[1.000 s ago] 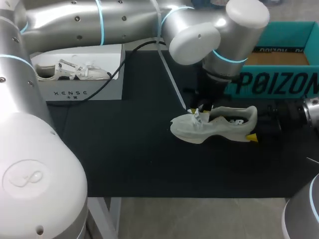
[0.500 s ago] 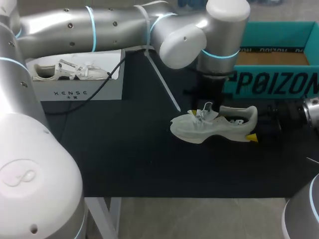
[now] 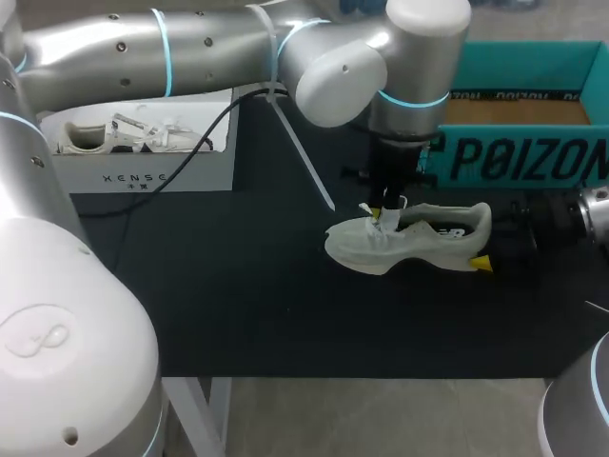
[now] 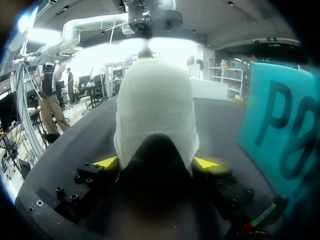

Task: Take the shoe out of the shoebox, open the shoe tongue, remove and reinsert the insole, then place the shoe into the shoebox

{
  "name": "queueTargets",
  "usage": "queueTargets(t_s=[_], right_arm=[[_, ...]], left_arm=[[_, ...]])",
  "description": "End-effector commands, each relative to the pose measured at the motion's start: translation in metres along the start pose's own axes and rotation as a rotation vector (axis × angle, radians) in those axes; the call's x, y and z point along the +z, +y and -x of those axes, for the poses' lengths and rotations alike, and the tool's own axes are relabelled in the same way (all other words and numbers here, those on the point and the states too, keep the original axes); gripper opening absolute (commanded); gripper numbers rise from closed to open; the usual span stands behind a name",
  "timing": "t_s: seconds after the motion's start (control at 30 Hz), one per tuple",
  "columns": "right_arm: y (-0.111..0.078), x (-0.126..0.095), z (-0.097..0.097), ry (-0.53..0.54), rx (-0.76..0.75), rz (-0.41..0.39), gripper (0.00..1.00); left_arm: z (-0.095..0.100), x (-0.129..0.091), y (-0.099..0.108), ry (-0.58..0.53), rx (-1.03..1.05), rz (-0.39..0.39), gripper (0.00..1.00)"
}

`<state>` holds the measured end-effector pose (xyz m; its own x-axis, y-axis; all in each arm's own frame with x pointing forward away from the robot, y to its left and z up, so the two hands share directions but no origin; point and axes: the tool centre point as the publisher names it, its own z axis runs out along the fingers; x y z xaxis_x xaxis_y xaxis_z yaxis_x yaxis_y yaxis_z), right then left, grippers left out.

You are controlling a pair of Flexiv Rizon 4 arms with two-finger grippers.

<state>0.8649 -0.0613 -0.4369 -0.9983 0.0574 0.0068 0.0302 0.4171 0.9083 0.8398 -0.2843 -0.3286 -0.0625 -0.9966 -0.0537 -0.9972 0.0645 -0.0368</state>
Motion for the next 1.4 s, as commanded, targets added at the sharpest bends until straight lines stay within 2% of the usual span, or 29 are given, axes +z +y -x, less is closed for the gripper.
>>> queueTargets(t_s=[0.03, 0.27, 0.33, 0.37, 0.5, 0.77, 0.93, 1.07, 1.2, 1.23, 1.27, 1.4], right_arm=[[-0.003, 0.005, 0.0, -0.003, 0.001, -0.003, 0.0], [-0.003, 0.005, 0.0, -0.003, 0.001, -0.003, 0.0], [-0.003, 0.005, 0.0, -0.003, 0.001, -0.003, 0.0], [-0.003, 0.005, 0.0, -0.003, 0.001, -0.003, 0.0], [-0.003, 0.005, 0.0, -0.003, 0.001, -0.003, 0.0], [-0.003, 0.005, 0.0, -0.003, 0.001, -0.003, 0.0], [-0.003, 0.005, 0.0, -0.003, 0.001, -0.003, 0.0], [-0.003, 0.005, 0.0, -0.003, 0.001, -0.003, 0.0], [-0.003, 0.005, 0.0, -0.003, 0.001, -0.003, 0.0], [-0.003, 0.005, 0.0, -0.003, 0.001, -0.003, 0.0], [-0.003, 0.005, 0.0, -0.003, 0.001, -0.003, 0.0], [-0.003, 0.005, 0.0, -0.003, 0.001, -0.003, 0.0]], left_arm=[[0.022, 0.0, 0.009, 0.021, -0.015, -0.006, 0.0], [0.034, 0.017, 0.015, 0.047, -0.035, 0.033, 0.0], [0.035, 0.021, 0.015, 0.055, -0.037, 0.042, 0.47], [0.035, 0.021, 0.015, 0.061, -0.037, 0.047, 1.0], [0.033, 0.02, 0.015, 0.082, -0.018, 0.051, 1.0], [0.026, -0.005, 0.013, 0.14, 0.096, 0.056, 1.0], [0.018, -0.017, 0.009, 0.109, 0.244, 0.092, 1.0], [0.008, -0.031, 0.002, 0.084, 0.453, 0.125, 1.0], [-0.012, -0.045, -0.002, 0.007, 0.842, 0.193, 1.0], [-0.016, -0.048, -0.001, -0.008, 0.926, 0.187, 1.0], [-0.021, -0.051, 0.004, -0.051, 1.097, 0.203, 1.0], [-0.027, -0.058, 0.018, -0.137, 1.436, 0.185, 1.0]])
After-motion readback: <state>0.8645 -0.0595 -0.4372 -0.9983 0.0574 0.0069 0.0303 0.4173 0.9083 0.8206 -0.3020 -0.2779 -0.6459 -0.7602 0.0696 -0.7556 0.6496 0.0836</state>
